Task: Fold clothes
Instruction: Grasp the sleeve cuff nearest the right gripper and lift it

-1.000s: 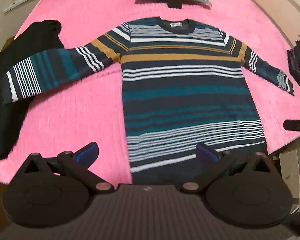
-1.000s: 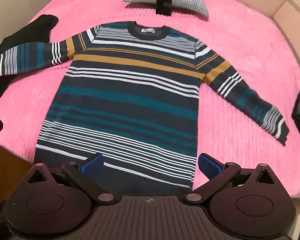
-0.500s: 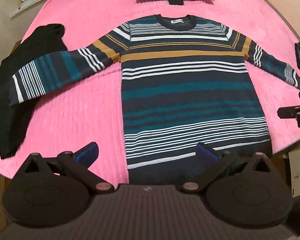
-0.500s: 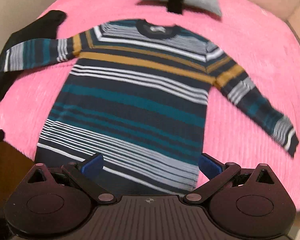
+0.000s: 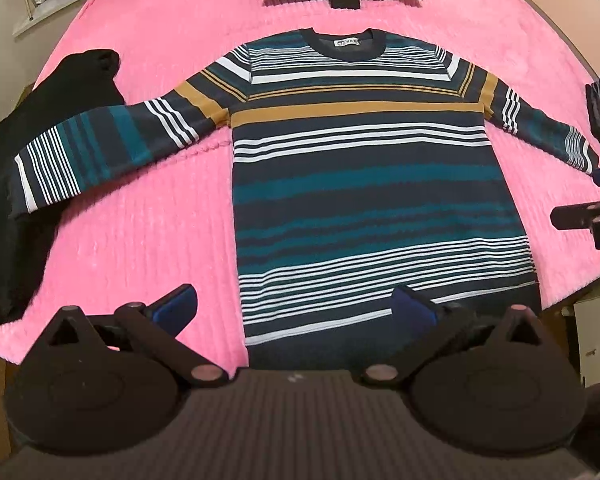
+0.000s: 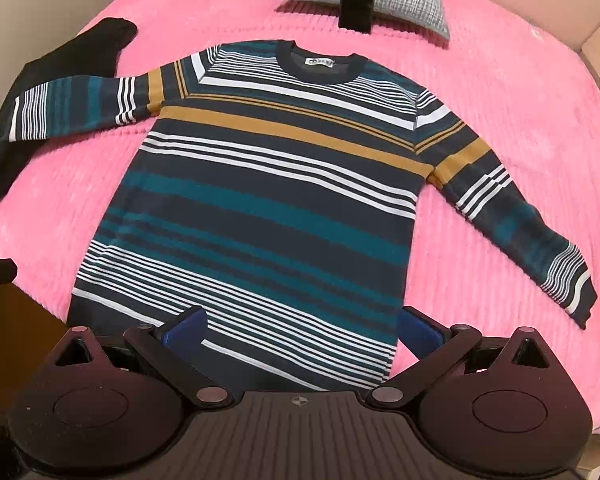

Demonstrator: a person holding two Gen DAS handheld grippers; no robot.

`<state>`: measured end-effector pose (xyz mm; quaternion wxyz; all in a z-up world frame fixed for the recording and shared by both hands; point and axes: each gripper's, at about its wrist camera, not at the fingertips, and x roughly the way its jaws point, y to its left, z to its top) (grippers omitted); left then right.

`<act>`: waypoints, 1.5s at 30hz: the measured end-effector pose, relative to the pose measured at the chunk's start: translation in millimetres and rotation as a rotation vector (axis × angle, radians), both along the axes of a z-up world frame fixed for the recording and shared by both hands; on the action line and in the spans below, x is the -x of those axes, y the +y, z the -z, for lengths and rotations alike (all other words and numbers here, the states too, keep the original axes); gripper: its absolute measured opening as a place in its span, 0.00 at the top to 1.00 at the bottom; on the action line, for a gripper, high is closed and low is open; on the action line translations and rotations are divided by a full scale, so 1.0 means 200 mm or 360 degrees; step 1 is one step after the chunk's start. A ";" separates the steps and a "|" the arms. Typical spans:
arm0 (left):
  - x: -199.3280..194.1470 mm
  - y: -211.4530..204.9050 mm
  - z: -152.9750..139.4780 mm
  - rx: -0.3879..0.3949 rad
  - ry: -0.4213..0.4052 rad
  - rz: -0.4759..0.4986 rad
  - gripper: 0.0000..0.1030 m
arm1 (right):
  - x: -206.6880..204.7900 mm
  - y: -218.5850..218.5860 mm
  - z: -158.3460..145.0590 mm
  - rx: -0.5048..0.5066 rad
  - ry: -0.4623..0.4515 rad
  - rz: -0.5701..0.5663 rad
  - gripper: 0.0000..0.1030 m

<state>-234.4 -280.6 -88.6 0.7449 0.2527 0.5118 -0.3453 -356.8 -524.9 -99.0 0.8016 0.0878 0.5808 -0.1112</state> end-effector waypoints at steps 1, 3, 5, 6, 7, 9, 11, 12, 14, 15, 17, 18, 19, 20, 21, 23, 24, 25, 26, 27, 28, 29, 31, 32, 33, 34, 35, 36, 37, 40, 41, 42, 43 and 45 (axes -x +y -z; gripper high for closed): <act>0.00 0.00 0.00 0.0000 -0.0003 0.0001 0.01 | 0.00 0.00 0.00 -0.0005 0.0000 0.0002 0.00; -0.01 0.00 -0.01 0.0000 -0.0008 -0.0005 0.01 | -0.02 0.00 0.00 -0.0014 -0.0001 -0.0002 0.00; -0.02 0.01 -0.02 -0.0001 -0.0012 -0.0015 0.01 | -0.03 0.00 0.00 -0.0018 -0.0010 -0.0012 0.00; -0.03 0.01 -0.02 -0.0001 -0.0014 -0.0022 0.01 | -0.03 0.00 0.00 -0.0021 -0.0019 -0.0020 0.00; -0.04 0.02 -0.02 0.0000 -0.0018 -0.0032 0.01 | -0.04 0.01 0.00 -0.0025 -0.0028 -0.0029 0.00; -0.07 0.05 -0.04 0.0001 -0.0030 -0.0066 0.01 | -0.06 0.02 -0.01 -0.0039 -0.0056 -0.0063 0.00; -0.11 0.10 -0.06 0.0002 -0.0045 -0.0124 0.01 | -0.08 0.04 -0.01 -0.0061 -0.0096 -0.0111 0.00; -0.13 0.12 -0.07 0.0003 -0.0048 -0.0155 0.01 | -0.09 0.05 -0.02 -0.0073 -0.0120 -0.0141 0.00; -0.17 0.17 -0.09 0.0000 -0.0063 -0.0217 0.01 | -0.13 0.08 -0.03 -0.0072 -0.0157 -0.0224 0.00; -0.19 0.20 -0.10 -0.0005 -0.0080 -0.0249 0.01 | -0.15 0.10 -0.04 -0.0057 -0.0191 -0.0285 0.00; -0.21 0.26 -0.12 -0.0021 -0.0126 -0.0303 0.01 | -0.19 0.14 -0.07 -0.0017 -0.0256 -0.0414 0.00; -0.23 0.30 -0.13 -0.0025 -0.0154 -0.0327 0.01 | -0.20 0.17 -0.08 0.0005 -0.0287 -0.0483 0.00; -0.24 0.33 -0.15 -0.0023 -0.0182 -0.0341 0.01 | -0.23 0.21 -0.09 0.0020 -0.0320 -0.0561 0.00; -0.25 0.37 -0.16 -0.0019 -0.0210 -0.0350 0.01 | -0.25 0.24 -0.10 0.0033 -0.0350 -0.0638 0.00; -0.27 0.40 -0.17 -0.0023 -0.0236 -0.0362 0.01 | -0.28 0.27 -0.11 0.0027 -0.0365 -0.0701 0.00; -0.31 0.49 -0.18 -0.0045 -0.0280 -0.0394 0.01 | -0.33 0.36 -0.12 0.0004 -0.0386 -0.0811 0.00; -0.33 0.53 -0.19 -0.0058 -0.0297 -0.0411 0.01 | -0.37 0.42 -0.13 0.0006 -0.0409 -0.0884 0.00; -0.36 0.58 -0.19 -0.0068 -0.0311 -0.0423 0.01 | -0.40 0.47 -0.15 0.0022 -0.0440 -0.0944 0.00; -0.40 0.62 -0.18 -0.0082 -0.0325 -0.0424 0.01 | -0.43 0.53 -0.16 0.0046 -0.0473 -0.0997 0.00; -0.44 0.67 -0.18 -0.0101 -0.0339 -0.0418 0.01 | -0.47 0.59 -0.16 0.0069 -0.0497 -0.1043 0.00; -0.49 0.71 -0.16 -0.0124 -0.0353 -0.0404 0.01 | -0.51 0.66 -0.16 0.0089 -0.0518 -0.1086 0.00; -0.53 0.75 -0.15 -0.0145 -0.0367 -0.0379 0.01 | -0.58 0.73 -0.14 0.0096 -0.0521 -0.1106 0.00; -0.64 0.82 -0.13 -0.0173 -0.0394 -0.0296 0.01 | -0.70 0.88 -0.10 0.0108 -0.0527 -0.1145 0.00; -0.69 0.85 -0.12 -0.0188 -0.0411 -0.0245 0.01 | -0.76 0.96 -0.08 0.0114 -0.0530 -0.1165 0.00; -0.76 0.88 -0.10 -0.0197 -0.0427 -0.0188 0.01 | -0.82 1.03 -0.06 0.0120 -0.0533 -0.1185 0.00; -0.83 0.91 -0.08 -0.0201 -0.0440 -0.0125 0.01 | -0.89 1.11 -0.05 0.0127 -0.0536 -0.1205 0.01; -0.90 0.94 -0.06 -0.0204 -0.0453 -0.0063 0.01 | -0.95 1.19 -0.03 0.0133 -0.0539 -0.1225 0.01; -0.96 0.97 -0.04 -0.0200 -0.0458 -0.0013 0.01 | -1.01 1.26 -0.01 0.0139 -0.0542 -0.1245 0.01; -1.04 1.00 -0.02 -0.0180 -0.0457 0.0031 0.01 | -1.07 1.34 0.01 0.0145 -0.0545 -0.1265 0.08; -1.25 1.11 0.03 -0.0090 -0.0462 0.0145 0.01 | -1.26 1.57 0.06 0.0164 -0.0554 -0.1324 0.34; -1.31 1.15 0.04 -0.0075 -0.0468 0.0162 0.01 | -1.32 1.64 0.09 0.0171 -0.0557 -0.1348 0.34; -1.37 1.18 0.06 -0.0072 -0.0476 0.0169 0.01 | -1.40 1.73 0.15 0.0183 -0.0560 -0.1396 0.35; -1.43 1.22 0.08 -0.0070 -0.0484 0.0176 0.01 | -1.47 1.81 0.21 0.0196 -0.0564 -0.1444 0.41; -1.53 1.28 0.12 -0.0068 -0.0500 0.0182 0.01 | -1.63 1.97 0.33 0.0221 -0.0571 -0.1540 0.54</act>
